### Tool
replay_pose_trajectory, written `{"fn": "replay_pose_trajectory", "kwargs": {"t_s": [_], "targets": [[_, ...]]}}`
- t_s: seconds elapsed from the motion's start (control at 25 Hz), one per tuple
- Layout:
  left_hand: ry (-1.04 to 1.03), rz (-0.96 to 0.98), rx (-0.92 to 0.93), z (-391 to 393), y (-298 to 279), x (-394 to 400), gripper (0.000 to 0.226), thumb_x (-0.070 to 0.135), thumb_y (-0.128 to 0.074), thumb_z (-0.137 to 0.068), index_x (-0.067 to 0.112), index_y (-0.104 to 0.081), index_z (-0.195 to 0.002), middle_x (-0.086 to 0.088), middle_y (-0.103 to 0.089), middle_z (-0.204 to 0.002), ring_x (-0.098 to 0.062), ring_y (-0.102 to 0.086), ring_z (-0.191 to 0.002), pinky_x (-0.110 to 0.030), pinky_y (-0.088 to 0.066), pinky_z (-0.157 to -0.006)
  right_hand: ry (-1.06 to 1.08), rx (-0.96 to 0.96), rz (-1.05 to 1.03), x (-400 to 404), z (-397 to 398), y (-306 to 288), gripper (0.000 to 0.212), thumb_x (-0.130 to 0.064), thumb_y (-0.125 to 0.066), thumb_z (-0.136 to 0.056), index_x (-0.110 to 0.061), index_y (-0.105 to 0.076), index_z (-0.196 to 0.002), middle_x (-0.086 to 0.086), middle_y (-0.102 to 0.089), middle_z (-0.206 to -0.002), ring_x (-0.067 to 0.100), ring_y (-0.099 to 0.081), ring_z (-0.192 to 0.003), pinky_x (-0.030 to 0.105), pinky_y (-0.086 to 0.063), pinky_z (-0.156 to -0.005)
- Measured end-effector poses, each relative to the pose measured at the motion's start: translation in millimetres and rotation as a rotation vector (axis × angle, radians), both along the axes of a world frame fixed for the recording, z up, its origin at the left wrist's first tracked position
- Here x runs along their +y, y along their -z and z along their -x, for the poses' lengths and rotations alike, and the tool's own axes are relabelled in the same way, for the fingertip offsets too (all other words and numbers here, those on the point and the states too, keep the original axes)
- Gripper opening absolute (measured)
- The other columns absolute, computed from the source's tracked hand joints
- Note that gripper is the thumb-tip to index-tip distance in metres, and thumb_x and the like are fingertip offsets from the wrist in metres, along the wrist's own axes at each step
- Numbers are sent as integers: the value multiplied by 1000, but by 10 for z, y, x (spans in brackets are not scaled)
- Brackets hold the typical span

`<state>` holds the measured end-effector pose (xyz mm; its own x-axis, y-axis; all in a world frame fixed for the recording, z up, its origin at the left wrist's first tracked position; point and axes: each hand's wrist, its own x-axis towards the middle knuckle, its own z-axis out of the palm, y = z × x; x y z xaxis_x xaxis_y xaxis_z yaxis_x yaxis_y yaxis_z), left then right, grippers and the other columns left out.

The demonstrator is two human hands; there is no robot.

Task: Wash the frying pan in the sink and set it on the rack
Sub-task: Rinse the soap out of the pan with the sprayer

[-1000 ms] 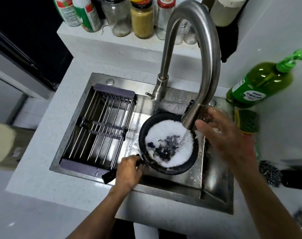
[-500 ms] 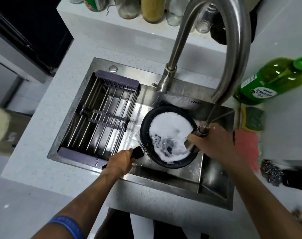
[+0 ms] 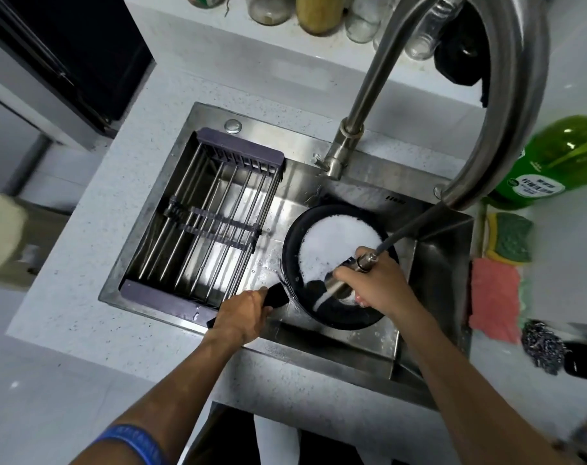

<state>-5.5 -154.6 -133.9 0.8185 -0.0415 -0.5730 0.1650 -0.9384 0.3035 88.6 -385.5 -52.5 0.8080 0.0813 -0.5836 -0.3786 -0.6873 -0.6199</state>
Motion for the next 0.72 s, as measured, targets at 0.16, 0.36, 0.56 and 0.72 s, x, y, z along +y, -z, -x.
{"fn": "replay_pose_trajectory", "kwargs": {"t_s": [0.16,0.36,0.56,0.72], "targets": [[-13,19,-3,0,18,13,29,36,-46,-97,17,-52,-119,-8,-69,-102,-31,-66,-92,-37,-52,-74,39,-34,-101,214,-182,72,35,-43,-70,-68,-17,-48,-68,-2,-57,-52,13,-60,-48,26,-42,-45],[-16,31,-30,29,68,26,31,37,-44,-97,17,-53,-118,-6,-69,-99,-28,-67,-89,-35,-51,-72,84,-173,-199,388,-476,110,31,-40,-74,-76,-16,-54,-81,10,-64,-65,19,-61,-60,39,-50,-56],[-13,36,-39,26,91,31,32,39,-43,-97,16,-52,-119,-6,-68,-101,-29,-66,-90,-37,-51,-73,196,-317,-203,236,-758,191,30,-36,-75,-76,-17,-53,-81,10,-64,-64,18,-58,-56,38,-49,-50],[-11,31,-54,43,101,43,34,40,-44,-97,18,-52,-122,-7,-69,-104,-29,-66,-94,-36,-50,-75,199,-414,-79,-129,-850,205,33,-35,-75,-76,-18,-47,-74,-4,-58,-58,16,-55,-56,37,-44,-54]]}}
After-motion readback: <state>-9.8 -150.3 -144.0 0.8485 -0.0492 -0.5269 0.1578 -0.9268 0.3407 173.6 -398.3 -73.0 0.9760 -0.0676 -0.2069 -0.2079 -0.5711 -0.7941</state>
